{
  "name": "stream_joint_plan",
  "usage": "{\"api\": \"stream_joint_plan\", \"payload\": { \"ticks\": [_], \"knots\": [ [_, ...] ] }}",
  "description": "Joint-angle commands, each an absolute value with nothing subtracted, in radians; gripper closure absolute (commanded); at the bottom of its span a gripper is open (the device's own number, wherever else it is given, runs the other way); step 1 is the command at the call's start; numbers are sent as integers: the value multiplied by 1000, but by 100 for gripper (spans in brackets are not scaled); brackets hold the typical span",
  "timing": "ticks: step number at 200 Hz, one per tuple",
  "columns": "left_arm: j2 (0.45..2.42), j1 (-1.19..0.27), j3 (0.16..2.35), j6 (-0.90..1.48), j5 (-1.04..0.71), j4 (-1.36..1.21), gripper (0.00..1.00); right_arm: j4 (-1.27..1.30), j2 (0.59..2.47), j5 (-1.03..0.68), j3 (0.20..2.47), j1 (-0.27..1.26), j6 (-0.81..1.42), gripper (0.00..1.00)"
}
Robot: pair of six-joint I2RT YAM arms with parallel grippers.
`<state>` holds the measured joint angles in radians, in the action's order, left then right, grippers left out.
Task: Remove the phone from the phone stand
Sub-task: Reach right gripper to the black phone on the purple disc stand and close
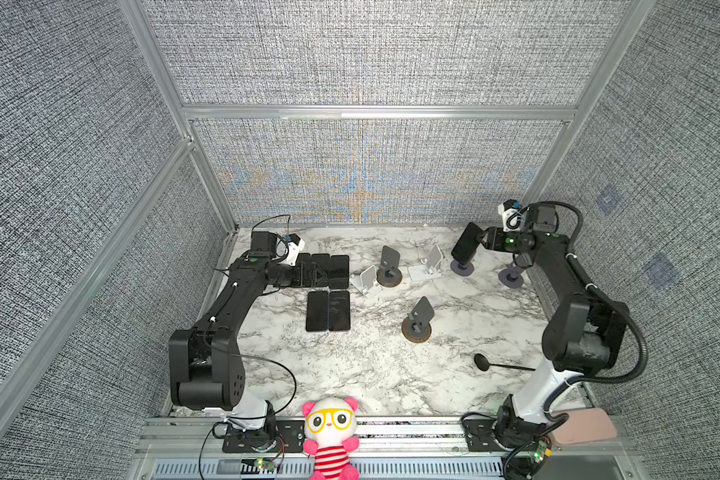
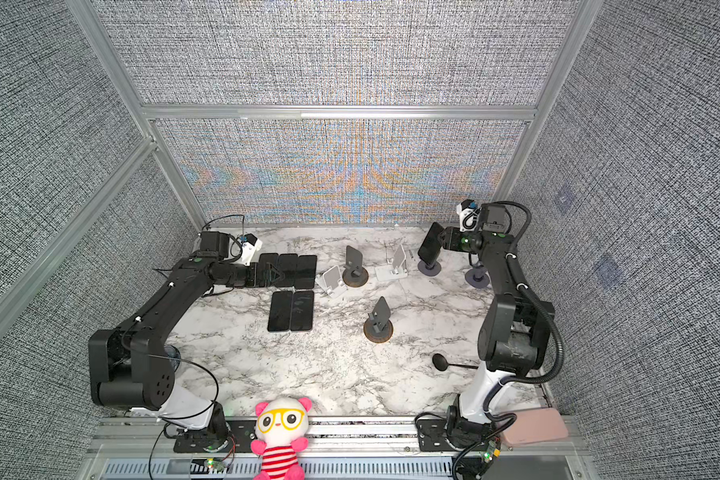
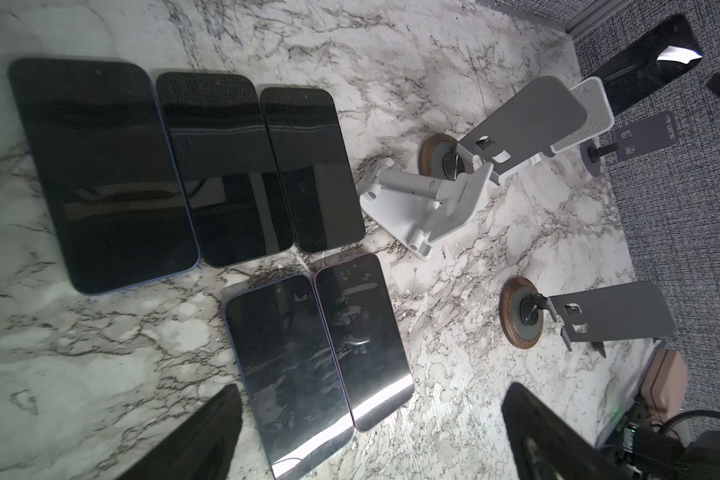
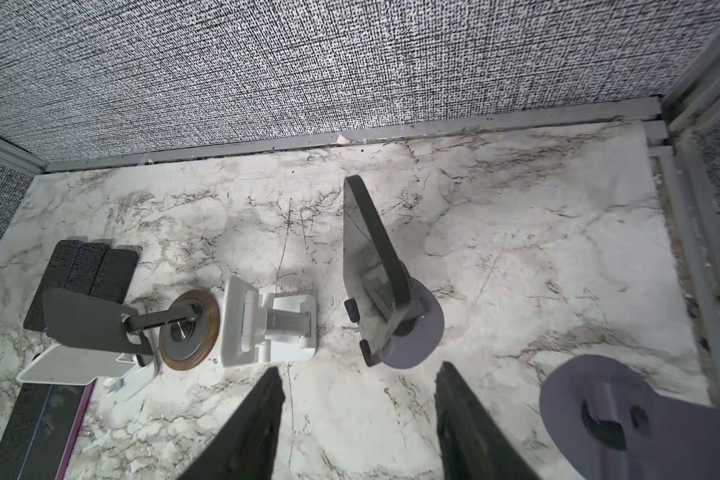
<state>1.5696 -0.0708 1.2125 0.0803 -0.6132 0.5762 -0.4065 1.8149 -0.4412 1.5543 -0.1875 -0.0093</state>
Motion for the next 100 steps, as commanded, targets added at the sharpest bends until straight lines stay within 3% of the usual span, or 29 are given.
{"api": "stream_joint_plan", "payload": {
  "ticks": [1, 100],
  "knots": [
    [1579, -72, 1220, 95, -669, 572, 2, -299, 1843, -456, 1553, -183, 29, 47],
    [1582, -71, 1224, 90, -693, 575, 1, -171, 1945, -493, 1556, -184, 51, 62]
  ]
}}
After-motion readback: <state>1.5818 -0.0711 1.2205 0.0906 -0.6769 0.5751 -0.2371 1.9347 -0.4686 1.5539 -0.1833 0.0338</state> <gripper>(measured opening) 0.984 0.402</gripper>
